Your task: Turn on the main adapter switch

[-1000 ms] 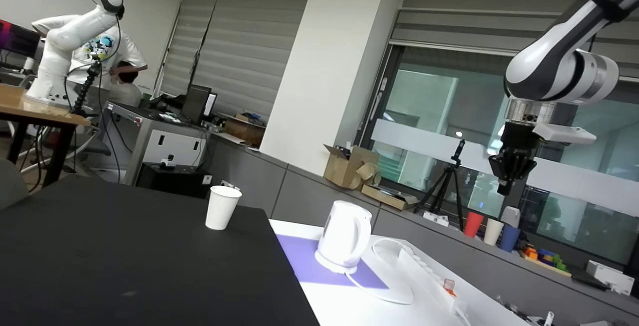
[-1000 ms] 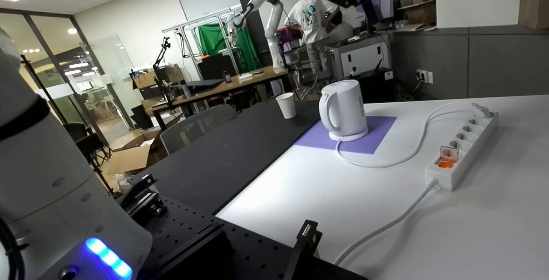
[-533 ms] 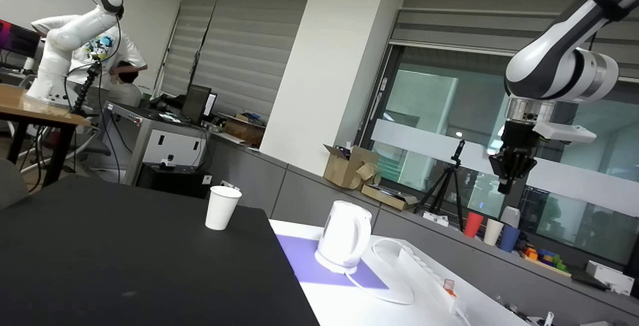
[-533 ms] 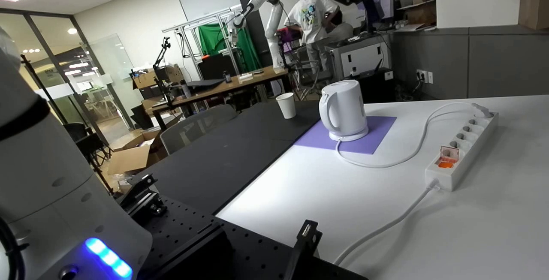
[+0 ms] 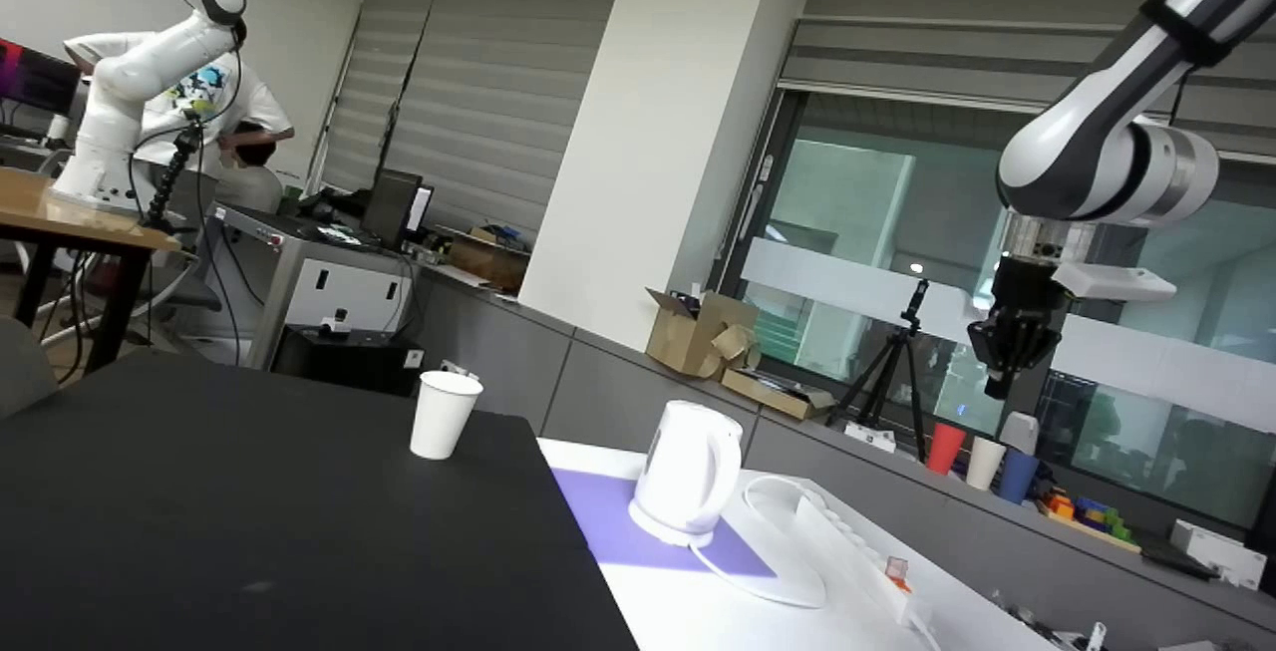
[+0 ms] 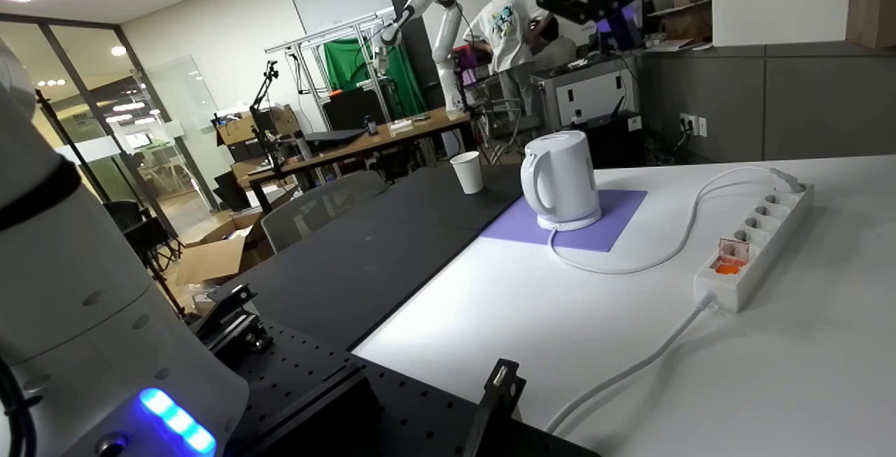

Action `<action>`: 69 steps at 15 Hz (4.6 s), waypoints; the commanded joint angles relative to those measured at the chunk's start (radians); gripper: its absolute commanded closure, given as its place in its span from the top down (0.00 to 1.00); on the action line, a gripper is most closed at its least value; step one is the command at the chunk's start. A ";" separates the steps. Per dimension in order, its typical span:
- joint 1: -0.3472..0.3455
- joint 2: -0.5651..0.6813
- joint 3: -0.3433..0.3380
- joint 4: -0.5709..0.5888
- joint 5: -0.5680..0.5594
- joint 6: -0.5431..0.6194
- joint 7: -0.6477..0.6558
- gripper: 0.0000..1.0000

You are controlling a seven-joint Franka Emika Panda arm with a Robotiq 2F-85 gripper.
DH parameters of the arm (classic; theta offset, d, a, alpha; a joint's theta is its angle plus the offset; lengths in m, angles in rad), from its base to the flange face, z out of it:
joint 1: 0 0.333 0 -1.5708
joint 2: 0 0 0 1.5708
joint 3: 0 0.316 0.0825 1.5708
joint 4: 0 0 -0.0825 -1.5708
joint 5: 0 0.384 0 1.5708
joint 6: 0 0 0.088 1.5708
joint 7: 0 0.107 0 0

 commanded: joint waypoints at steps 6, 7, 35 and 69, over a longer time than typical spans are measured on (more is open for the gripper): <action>-0.067 0.513 0.065 0.275 0.203 0.108 -0.014 0.00; -0.098 0.554 0.071 0.318 0.219 0.097 -0.037 0.00; -0.181 0.979 0.160 0.672 0.215 0.070 -0.029 0.00; -0.498 1.244 0.256 1.224 0.462 -0.578 -0.087 0.00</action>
